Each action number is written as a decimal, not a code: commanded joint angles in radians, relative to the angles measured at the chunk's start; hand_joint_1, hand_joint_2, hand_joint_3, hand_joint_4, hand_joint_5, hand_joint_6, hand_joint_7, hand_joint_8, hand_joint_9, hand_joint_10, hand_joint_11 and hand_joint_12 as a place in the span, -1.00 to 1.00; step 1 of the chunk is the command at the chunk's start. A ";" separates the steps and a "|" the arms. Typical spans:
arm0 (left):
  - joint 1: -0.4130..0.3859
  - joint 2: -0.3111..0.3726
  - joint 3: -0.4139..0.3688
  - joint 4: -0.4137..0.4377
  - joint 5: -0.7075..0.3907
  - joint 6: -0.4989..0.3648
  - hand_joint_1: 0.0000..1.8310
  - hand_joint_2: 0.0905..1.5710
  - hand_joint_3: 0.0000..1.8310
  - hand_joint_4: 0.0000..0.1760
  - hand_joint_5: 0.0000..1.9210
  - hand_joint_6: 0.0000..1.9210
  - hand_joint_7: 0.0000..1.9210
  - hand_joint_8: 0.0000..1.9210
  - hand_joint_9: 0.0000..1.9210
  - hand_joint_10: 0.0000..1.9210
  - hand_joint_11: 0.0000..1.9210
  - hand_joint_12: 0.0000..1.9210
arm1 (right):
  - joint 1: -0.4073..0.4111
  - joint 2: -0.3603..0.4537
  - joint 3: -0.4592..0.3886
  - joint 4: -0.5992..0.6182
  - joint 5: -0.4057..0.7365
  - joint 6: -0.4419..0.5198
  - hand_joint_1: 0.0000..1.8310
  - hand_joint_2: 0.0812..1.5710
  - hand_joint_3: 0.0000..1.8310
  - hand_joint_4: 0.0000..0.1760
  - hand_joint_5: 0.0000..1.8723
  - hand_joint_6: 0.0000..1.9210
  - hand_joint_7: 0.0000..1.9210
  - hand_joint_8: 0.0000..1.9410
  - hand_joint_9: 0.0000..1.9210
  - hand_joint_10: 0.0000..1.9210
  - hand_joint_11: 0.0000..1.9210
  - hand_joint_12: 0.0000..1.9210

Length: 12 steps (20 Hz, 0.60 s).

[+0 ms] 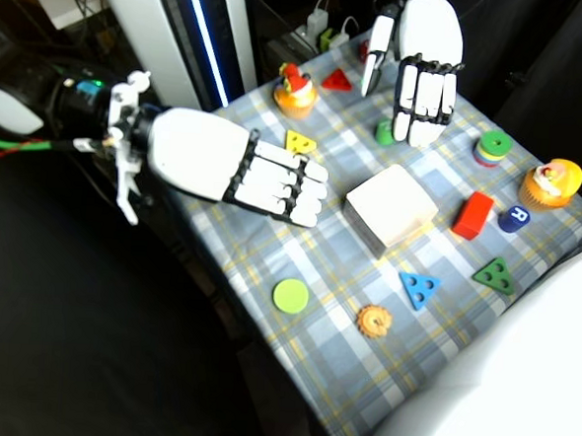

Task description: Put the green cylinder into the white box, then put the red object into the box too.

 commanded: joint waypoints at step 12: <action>0.011 -0.056 0.022 -0.142 -0.097 0.216 -0.01 0.53 -1.00 -0.59 -0.63 -0.79 -0.54 -0.88 -0.99 -0.10 -1.00 0.39 | 0.013 0.001 0.002 0.038 0.121 0.000 -0.30 0.61 -1.00 -1.00 -1.00 -0.64 -0.83 -0.95 -1.00 -0.32 -1.00 0.65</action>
